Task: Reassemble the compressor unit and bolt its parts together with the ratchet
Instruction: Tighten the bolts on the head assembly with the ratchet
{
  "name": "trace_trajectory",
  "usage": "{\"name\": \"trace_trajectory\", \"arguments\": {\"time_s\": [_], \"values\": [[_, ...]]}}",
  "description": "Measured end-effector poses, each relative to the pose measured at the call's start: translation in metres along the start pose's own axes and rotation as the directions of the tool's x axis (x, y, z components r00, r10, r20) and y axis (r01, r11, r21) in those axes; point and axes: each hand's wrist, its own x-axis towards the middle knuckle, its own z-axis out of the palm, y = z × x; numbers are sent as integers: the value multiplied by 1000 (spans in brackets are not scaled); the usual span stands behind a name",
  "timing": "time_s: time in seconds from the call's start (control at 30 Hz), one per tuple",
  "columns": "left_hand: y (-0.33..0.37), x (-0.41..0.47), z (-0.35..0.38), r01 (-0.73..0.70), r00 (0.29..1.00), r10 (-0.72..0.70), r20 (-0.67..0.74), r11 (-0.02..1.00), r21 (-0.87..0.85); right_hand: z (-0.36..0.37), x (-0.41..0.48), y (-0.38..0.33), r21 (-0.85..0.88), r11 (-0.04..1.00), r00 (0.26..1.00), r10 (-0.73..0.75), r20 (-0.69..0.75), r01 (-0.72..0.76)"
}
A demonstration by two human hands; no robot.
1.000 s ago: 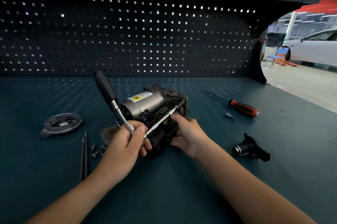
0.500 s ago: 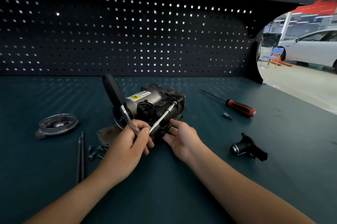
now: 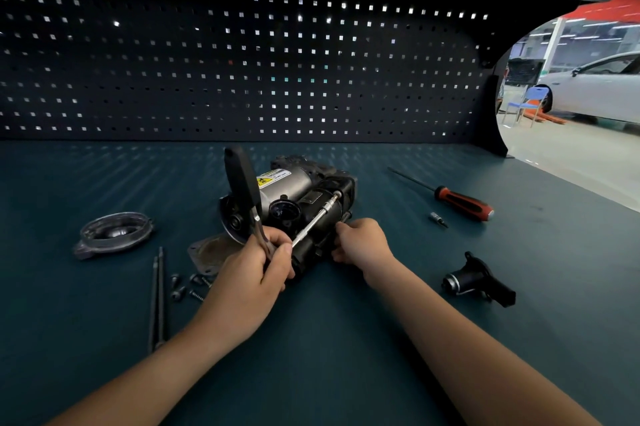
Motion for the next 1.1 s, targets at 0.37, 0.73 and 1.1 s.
{"name": "trace_trajectory", "arguments": {"time_s": [0.37,0.73,1.1], "values": [[7,0,-4,-15,1000,16,-16,997,76,-6,-1,-26,-32,972,971,-233,52,235],[20,-2,-6,-123,992,107,66,939,320,-5,9,-27,-120,946,953,-294,73,301],[8,-3,2,23,1000,-23,12,999,28,-5,8,-24,-55,954,953,-289,94,295]]}}
